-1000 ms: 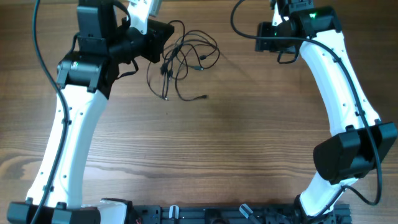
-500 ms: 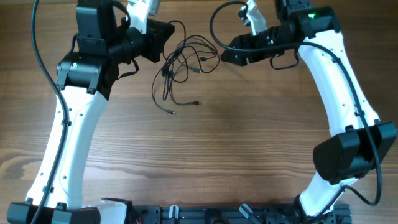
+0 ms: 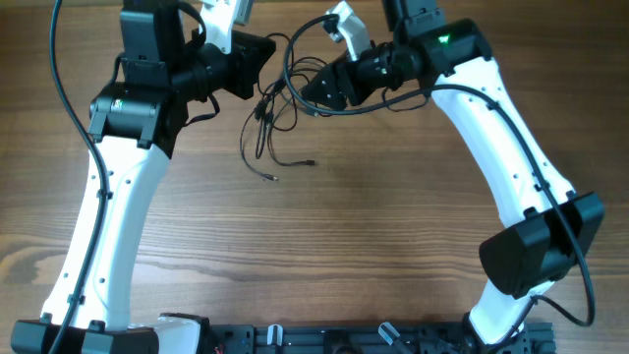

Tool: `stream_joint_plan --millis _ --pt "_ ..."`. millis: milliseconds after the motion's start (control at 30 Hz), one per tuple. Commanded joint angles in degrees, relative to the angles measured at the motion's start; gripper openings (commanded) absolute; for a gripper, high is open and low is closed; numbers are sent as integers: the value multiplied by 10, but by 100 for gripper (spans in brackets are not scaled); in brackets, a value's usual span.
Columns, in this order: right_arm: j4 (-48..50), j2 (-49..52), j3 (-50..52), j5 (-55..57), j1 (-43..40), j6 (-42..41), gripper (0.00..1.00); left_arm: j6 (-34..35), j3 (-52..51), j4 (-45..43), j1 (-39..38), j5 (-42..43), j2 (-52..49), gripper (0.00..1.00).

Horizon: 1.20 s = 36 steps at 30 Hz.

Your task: Untangle cables

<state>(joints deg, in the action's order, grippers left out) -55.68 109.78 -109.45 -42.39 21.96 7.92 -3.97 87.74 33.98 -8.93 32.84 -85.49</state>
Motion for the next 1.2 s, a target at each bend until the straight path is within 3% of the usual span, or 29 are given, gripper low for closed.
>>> stream_joint_plan --millis 0,233,833,867,900,967,1000,1167 --pt "17 21 -7 58 1 -43 64 3 8 3 1 1 3 4" --pt "23 35 -7 136 1 -54 65 3 8 3 1 1 3 4" --pt "47 78 -7 120 1 -40 63 4 8 3 0 1 3 4" --pt "52 82 -7 127 1 -57 56 4 8 3 0 1 3 4" --pt "56 85 -7 141 1 -78 38 4 8 3 0 1 3 4" --pt "62 94 -7 190 -1 -122 11 4 8 3 0 1 3 4" --pt "63 97 -7 202 -2 -131 4 4 8 3 0 1 3 4" --pt "64 108 -7 256 -2 -164 5 4 8 3 1 1 3 4"
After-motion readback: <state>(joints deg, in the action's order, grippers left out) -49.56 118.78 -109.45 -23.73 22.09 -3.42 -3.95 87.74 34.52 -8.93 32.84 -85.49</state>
